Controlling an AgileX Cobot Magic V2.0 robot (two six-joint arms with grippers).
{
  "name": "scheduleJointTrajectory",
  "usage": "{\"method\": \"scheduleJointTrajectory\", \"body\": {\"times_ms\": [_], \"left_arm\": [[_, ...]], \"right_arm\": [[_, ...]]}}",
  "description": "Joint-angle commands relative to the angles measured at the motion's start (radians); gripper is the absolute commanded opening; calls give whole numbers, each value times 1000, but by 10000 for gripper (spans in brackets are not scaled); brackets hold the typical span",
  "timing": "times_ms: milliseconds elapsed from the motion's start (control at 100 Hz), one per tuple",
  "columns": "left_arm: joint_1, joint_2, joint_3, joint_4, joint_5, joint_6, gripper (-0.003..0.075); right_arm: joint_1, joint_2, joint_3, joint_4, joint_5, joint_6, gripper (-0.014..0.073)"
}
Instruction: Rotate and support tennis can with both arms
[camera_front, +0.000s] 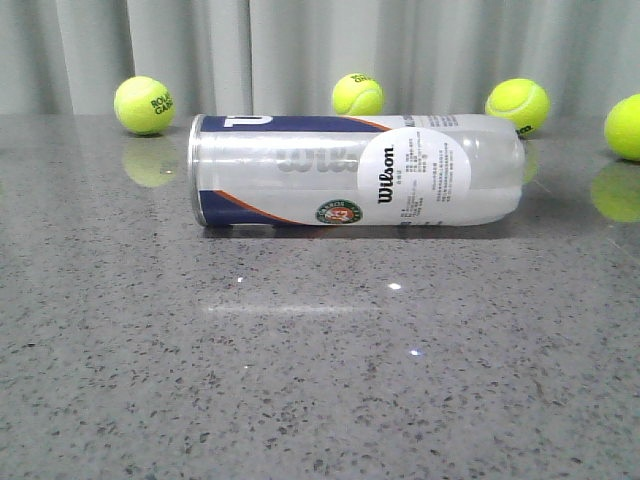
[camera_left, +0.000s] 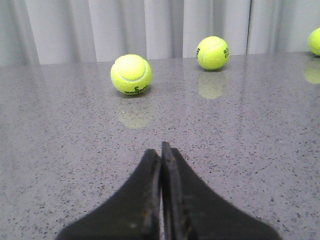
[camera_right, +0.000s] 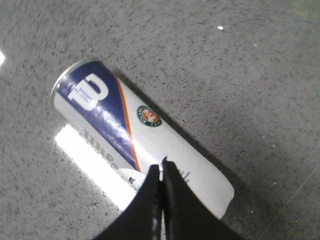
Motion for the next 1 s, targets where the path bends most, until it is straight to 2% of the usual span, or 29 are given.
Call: {"method": "scheduleJointTrajectory", "body": {"times_ms": [0, 270, 480, 750, 990], "left_arm": [[0, -33, 45, 3, -78, -6, -19], [0, -33, 45, -3, -87, -12, -19], [0, -33, 45, -47, -168, -12, -19], [0, -33, 45, -47, -191, -12, -19], [0, -31, 17, -45, -186, -12, -19]], "right_arm": [[-6, -122, 56, 14, -131, 98, -66], [-6, -468, 499, 13, -494, 133, -70], [-6, -749, 855, -26, -708, 133, -70], [-6, -1115, 1150, -25, -750, 133, -70], [-6, -1356, 1226, -25, -699, 133, -70]]}}
